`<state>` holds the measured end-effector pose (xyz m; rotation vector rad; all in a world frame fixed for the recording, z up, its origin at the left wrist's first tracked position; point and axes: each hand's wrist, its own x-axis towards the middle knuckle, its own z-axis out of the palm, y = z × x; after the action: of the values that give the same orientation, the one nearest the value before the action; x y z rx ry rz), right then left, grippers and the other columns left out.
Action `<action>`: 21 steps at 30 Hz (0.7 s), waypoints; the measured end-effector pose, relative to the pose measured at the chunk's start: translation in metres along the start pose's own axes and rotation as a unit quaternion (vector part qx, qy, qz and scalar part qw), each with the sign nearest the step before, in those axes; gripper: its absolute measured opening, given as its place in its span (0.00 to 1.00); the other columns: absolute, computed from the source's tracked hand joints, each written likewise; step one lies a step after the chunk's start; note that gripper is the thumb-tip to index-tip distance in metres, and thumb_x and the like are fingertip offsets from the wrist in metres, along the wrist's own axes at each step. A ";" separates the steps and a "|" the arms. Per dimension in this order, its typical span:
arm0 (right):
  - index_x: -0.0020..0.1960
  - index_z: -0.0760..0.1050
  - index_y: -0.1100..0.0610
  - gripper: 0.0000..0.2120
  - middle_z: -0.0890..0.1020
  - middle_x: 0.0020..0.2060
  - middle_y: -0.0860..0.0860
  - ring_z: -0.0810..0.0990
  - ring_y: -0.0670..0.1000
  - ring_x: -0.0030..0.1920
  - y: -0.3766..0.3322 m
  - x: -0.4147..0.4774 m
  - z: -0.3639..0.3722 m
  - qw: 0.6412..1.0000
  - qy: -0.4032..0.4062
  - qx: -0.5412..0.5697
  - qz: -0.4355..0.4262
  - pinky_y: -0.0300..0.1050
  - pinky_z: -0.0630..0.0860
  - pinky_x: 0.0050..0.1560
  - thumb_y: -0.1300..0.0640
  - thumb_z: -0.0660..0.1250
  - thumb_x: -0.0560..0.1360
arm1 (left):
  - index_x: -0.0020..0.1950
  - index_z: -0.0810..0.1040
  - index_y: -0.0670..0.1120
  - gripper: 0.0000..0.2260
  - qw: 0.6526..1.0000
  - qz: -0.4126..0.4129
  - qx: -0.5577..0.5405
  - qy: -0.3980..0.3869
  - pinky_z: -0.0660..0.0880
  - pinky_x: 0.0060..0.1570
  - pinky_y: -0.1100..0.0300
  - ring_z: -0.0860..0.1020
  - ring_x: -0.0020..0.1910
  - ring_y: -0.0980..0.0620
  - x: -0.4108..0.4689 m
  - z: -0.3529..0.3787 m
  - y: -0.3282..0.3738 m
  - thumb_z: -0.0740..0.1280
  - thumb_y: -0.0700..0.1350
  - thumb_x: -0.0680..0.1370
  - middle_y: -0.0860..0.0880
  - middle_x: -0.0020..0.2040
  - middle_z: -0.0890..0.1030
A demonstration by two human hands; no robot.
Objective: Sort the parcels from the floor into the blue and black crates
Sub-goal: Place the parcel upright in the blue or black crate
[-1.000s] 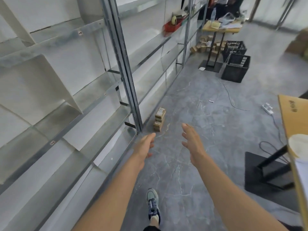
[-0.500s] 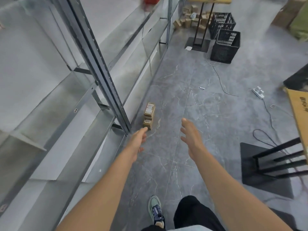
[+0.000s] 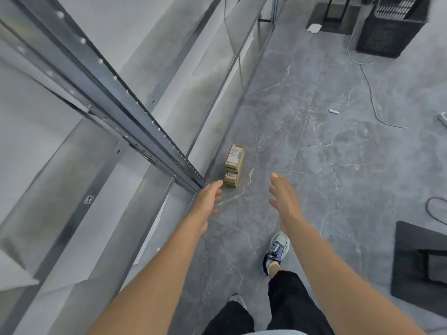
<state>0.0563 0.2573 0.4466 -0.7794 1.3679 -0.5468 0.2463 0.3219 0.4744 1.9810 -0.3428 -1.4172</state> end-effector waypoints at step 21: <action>0.82 0.63 0.52 0.29 0.68 0.79 0.50 0.68 0.52 0.77 0.058 0.355 0.064 0.994 0.014 -0.038 0.098 0.59 0.64 0.79 0.40 0.57 0.86 | 0.51 0.76 0.55 0.07 0.993 -0.108 0.042 -0.007 0.71 0.57 0.50 0.75 0.62 0.52 0.376 0.054 0.004 0.63 0.57 0.82 0.54 0.57 0.79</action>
<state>0.1654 0.0402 0.1733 -0.6901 1.4804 -0.3545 0.3395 0.0878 0.1895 2.1291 -0.2017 -1.5732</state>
